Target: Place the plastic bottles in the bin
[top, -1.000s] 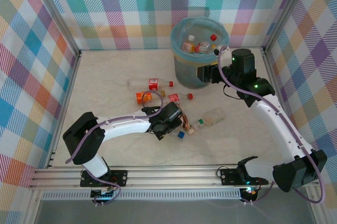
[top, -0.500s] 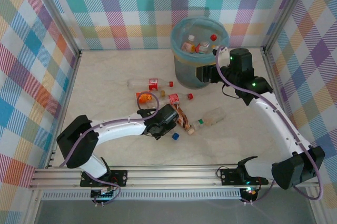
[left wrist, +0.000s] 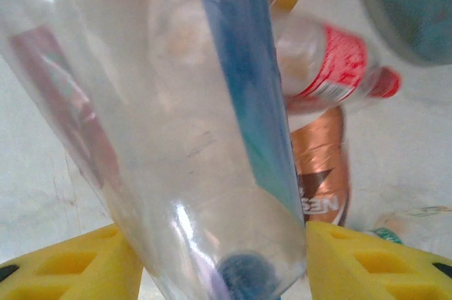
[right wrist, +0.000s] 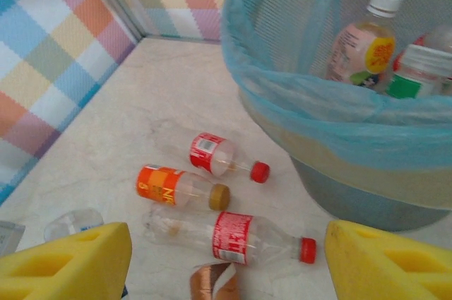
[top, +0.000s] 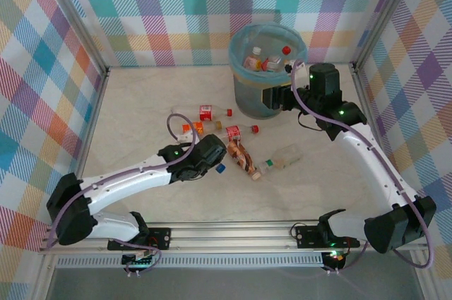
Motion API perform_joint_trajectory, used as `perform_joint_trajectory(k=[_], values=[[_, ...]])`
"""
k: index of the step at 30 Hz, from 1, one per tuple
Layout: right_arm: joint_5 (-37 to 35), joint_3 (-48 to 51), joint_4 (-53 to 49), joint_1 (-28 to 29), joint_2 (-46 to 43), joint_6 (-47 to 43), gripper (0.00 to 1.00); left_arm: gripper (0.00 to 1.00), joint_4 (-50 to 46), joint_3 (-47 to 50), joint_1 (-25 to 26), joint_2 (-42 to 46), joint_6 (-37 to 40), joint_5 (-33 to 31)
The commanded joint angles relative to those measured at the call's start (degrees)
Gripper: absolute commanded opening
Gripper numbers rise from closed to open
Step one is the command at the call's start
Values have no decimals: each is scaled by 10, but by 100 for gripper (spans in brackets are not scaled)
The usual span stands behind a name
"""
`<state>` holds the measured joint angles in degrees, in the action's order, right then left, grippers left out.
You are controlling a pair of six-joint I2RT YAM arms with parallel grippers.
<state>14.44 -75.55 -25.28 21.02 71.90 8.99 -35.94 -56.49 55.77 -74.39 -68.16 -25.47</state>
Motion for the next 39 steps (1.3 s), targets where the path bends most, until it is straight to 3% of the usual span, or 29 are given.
perform_joint_trajectory(k=[1,5,9,13,16,30,34,39], values=[[99,-35,24,0,-5,9,72,59,-18,-48,22,32,153,-102],[214,-59,35,4,13,29,72,59,50,-58,42,67,322,-108],[309,-86,29,31,40,6,75,59,122,-46,43,105,451,-22],[344,-113,-5,57,63,-19,79,61,162,-36,44,144,525,86],[350,-121,-17,74,72,-31,83,61,177,-27,44,166,551,132],[296,-183,-140,130,119,-125,87,60,168,-43,44,171,579,187],[299,-192,-156,132,125,-138,85,60,170,-44,43,174,581,186],[306,-205,-173,133,130,-141,72,60,174,-45,43,175,585,177]])
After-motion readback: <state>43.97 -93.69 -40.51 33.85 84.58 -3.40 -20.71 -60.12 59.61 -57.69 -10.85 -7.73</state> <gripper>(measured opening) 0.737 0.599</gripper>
